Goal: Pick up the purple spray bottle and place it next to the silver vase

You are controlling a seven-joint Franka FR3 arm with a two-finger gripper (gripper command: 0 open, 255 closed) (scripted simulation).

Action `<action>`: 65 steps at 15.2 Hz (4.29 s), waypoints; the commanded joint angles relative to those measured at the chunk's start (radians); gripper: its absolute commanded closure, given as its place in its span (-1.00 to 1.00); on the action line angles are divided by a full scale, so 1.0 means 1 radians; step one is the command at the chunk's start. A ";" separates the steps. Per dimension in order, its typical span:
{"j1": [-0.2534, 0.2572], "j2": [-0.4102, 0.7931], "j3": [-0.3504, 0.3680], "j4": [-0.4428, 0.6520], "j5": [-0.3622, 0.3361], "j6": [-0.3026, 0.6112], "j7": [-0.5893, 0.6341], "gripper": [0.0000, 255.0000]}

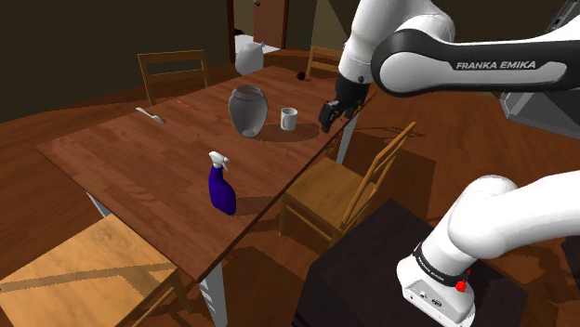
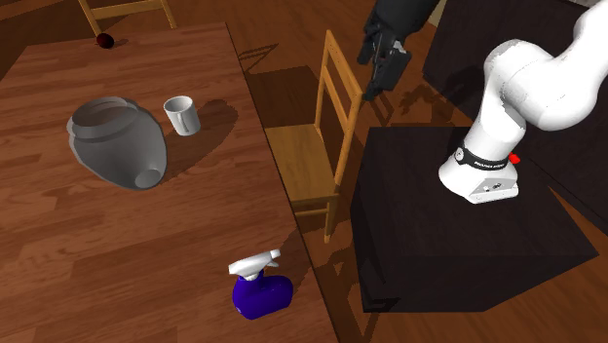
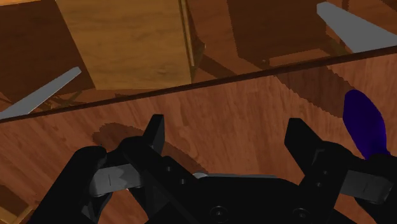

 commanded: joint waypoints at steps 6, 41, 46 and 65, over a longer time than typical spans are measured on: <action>0.002 0.173 0.149 0.016 -0.039 0.171 0.145 -1.00; 0.091 1.064 0.374 0.457 -0.832 0.300 0.848 -1.00; 0.091 1.064 0.374 0.457 -0.832 0.300 0.848 1.00; 0.052 0.957 0.427 0.491 -0.702 0.219 0.726 1.00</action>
